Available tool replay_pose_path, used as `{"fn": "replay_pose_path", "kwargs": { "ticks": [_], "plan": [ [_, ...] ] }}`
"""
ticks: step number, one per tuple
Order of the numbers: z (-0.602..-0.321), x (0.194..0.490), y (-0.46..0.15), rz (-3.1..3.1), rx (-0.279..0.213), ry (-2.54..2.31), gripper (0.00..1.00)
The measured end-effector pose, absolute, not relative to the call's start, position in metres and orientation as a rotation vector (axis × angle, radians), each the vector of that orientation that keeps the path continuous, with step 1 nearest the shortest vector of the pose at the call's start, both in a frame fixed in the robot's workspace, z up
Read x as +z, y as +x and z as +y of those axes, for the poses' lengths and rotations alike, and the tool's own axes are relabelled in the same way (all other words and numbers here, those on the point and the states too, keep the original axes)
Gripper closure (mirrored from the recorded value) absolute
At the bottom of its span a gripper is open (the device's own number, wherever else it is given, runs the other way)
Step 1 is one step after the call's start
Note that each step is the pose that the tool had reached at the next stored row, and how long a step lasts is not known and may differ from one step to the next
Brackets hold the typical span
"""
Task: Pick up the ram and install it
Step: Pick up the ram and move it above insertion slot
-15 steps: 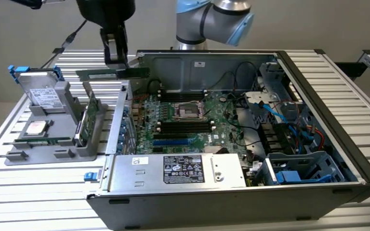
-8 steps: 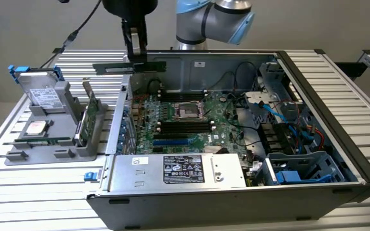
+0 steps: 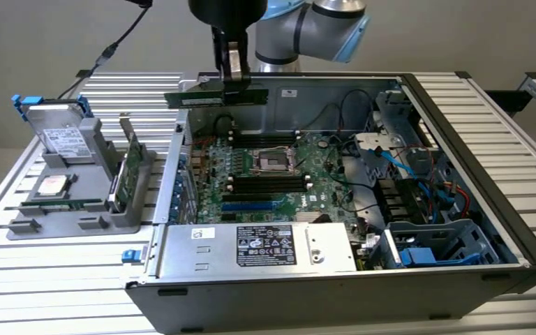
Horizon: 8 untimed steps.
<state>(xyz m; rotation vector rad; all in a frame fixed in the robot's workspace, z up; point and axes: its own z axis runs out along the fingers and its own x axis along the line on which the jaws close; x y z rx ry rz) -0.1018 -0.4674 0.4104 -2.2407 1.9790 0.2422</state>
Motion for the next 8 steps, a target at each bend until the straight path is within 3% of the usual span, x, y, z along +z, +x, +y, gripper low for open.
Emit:
{"fn": "replay_pose_path", "kwargs": {
  "ticks": [8],
  "plan": [
    [-0.465, 0.401, -0.067, 1.985, 0.234, -2.245, 0.86]
  ]
}}
